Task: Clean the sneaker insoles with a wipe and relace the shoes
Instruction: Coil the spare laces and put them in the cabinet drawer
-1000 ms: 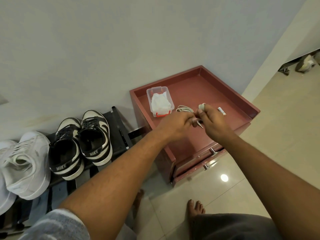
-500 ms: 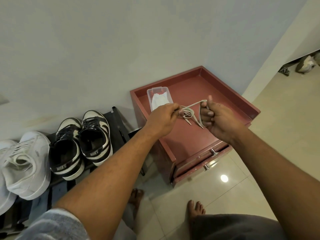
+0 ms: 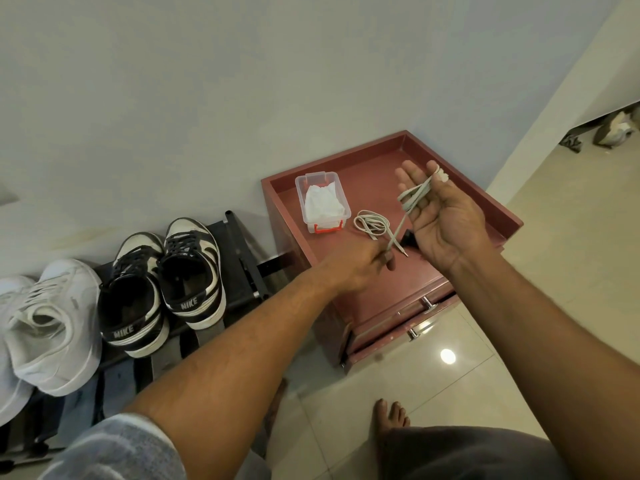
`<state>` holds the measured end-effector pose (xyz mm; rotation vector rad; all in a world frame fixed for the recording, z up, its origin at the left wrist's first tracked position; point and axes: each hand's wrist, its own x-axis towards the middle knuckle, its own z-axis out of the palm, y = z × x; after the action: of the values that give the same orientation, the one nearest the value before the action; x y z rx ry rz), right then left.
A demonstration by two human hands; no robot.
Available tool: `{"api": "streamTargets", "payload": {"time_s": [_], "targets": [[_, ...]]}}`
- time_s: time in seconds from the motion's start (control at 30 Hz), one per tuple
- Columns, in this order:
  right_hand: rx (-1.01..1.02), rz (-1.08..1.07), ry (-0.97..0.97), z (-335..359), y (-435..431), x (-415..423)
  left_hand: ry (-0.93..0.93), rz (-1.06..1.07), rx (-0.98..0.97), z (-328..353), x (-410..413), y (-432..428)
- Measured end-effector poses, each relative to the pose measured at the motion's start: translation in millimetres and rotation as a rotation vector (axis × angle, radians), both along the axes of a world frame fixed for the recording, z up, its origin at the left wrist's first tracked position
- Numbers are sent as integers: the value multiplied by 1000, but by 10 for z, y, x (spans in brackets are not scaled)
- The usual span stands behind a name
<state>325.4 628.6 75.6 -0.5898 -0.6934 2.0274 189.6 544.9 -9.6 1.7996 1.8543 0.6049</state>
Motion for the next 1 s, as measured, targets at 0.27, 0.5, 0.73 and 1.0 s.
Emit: {"api": "streamTargets", "payload": {"time_s": [0.27, 0.5, 0.73, 1.0], "targets": [[1157, 24, -952, -488, 99, 165, 78, 12, 99, 235, 69, -12], [1313, 272, -1089, -496, 84, 196, 111, 148, 262, 336, -180, -63], [758, 458, -778, -463, 45, 94, -143, 330, 389, 286, -233, -33], [407, 510, -430, -391, -14, 30, -559, 439, 282, 209, -49, -19]]}}
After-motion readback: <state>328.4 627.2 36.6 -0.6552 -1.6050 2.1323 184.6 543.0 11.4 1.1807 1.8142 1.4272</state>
